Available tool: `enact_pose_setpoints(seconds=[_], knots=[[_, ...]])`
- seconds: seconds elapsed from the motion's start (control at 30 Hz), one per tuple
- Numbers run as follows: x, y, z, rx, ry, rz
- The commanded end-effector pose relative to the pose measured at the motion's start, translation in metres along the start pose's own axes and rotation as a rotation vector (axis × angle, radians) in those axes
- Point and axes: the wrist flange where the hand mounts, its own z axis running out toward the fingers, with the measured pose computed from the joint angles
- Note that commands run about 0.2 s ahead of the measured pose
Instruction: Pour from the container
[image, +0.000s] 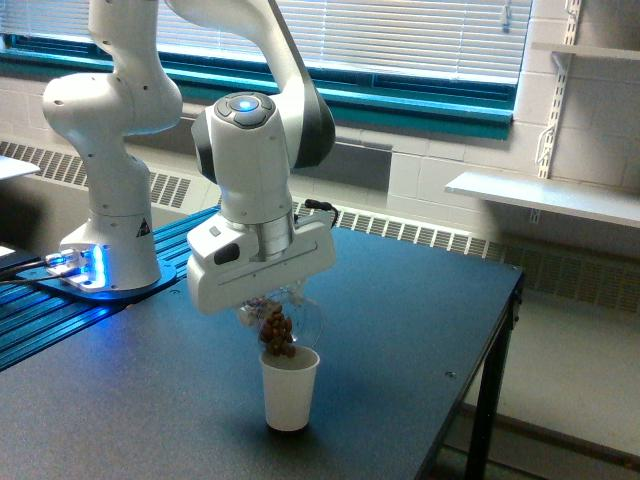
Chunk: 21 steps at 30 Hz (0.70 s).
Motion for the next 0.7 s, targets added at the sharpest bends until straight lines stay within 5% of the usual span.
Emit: enact_pose_setpoints(seconds=[0.03, 0.7], knots=[[0.0017, -0.0019, -0.0008, 0.003, -0.010, 0.000], [0.0052, -0.0007, -0.0013, 0.002, -0.025, 0.010]])
